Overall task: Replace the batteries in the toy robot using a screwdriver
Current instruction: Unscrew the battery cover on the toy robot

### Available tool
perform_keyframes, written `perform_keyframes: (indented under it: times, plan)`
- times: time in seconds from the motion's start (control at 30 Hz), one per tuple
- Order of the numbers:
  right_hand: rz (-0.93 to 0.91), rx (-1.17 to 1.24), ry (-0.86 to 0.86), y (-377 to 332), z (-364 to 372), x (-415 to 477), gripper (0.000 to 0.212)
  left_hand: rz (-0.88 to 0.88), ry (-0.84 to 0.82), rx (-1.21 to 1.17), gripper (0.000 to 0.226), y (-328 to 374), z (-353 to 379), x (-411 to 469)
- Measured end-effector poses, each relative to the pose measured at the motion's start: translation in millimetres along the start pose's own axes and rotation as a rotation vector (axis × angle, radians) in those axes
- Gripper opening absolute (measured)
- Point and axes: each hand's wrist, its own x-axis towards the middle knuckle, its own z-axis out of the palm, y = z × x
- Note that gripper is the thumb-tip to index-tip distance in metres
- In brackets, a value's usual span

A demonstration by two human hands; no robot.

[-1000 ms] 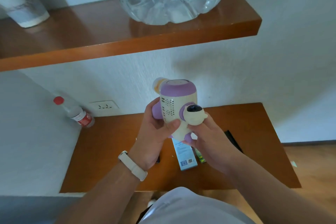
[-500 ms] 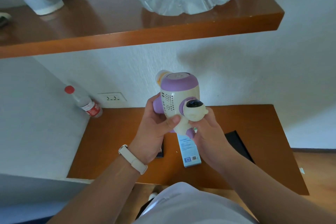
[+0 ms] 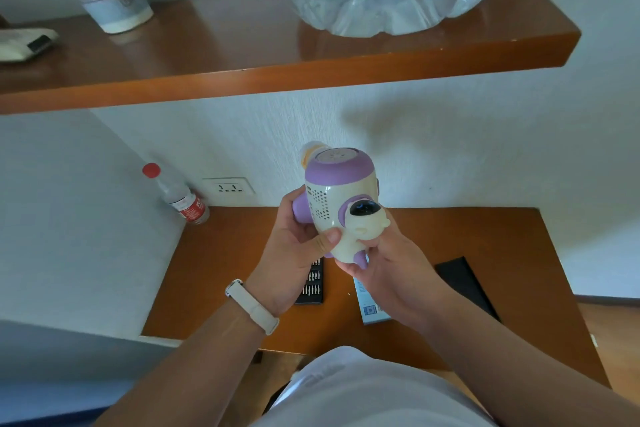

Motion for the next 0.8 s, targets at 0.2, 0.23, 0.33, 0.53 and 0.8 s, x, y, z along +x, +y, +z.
perform_keyframes:
  times: [0.2, 0.23, 0.33, 0.53, 0.8]
  plan:
    - [0.137, 0.122, -0.060, -5.0, 4.7, -4.1, 0.039, -0.030, 0.039, 0.021, 0.082, -5.7, -5.8, -7.1]
    - [0.154, 0.112, -0.076, -5.2, 2.9, -4.3, 0.038, -0.037, 0.048, 0.030, 0.084, -6.4, -6.2, -7.3]
    - [0.211, 0.100, -0.071, -9.7, 7.2, -2.5, 0.034, -0.051, 0.091, 0.064, 0.087, -10.0, -6.1, -6.4]
    - [0.289, 0.167, -0.036, -9.5, 1.1, 0.9, 0.036, -0.090, 0.127, 0.081, 0.081, -21.2, -3.7, -4.6]
    - [0.161, 0.001, -0.054, 0.1, -9.0, -0.4, 0.043, -0.095, 0.112, 0.027, 0.075, -24.6, -0.5, -0.8]
